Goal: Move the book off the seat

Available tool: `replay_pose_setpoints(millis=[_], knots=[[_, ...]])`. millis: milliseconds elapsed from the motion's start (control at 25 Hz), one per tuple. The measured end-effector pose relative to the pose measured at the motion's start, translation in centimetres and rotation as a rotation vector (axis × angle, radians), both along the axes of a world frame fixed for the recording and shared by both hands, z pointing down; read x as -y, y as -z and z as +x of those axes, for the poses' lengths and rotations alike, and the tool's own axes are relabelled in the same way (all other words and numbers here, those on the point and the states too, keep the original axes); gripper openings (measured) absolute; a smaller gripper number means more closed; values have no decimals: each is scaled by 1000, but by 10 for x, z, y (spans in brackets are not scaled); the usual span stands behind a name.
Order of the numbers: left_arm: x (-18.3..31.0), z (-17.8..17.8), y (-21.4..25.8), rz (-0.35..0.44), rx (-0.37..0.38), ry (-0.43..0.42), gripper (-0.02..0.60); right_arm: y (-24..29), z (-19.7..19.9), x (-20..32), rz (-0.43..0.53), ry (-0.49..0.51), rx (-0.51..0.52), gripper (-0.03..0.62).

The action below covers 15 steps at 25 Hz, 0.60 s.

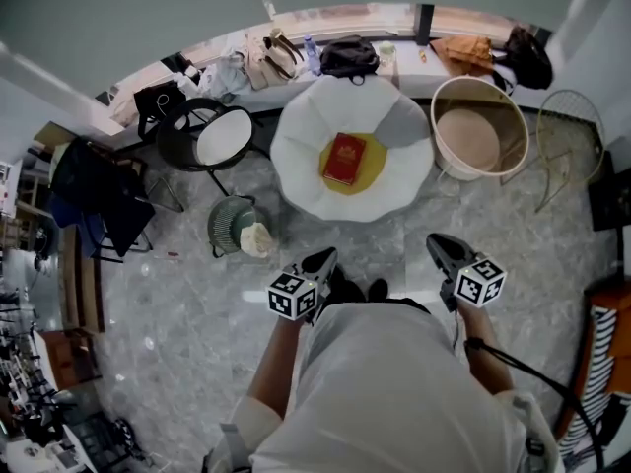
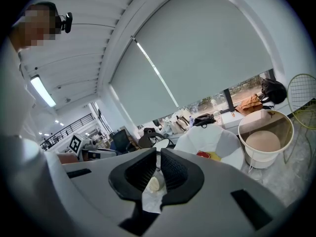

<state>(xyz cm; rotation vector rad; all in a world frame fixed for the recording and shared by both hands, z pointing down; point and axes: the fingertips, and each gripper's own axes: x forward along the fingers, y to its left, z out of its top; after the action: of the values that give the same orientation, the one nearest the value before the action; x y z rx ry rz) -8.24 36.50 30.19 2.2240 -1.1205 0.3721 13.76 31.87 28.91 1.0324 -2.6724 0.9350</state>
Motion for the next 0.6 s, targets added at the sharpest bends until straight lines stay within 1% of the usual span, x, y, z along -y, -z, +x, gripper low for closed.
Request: replay_pose_setpoints(millis=[280, 600], knots=[[16, -5, 1, 6, 9, 7, 2, -5, 0, 15, -11, -19, 15, 48], [51, -17, -11, -4, -4, -12, 2, -13, -12, 46, -20, -34, -11, 48]])
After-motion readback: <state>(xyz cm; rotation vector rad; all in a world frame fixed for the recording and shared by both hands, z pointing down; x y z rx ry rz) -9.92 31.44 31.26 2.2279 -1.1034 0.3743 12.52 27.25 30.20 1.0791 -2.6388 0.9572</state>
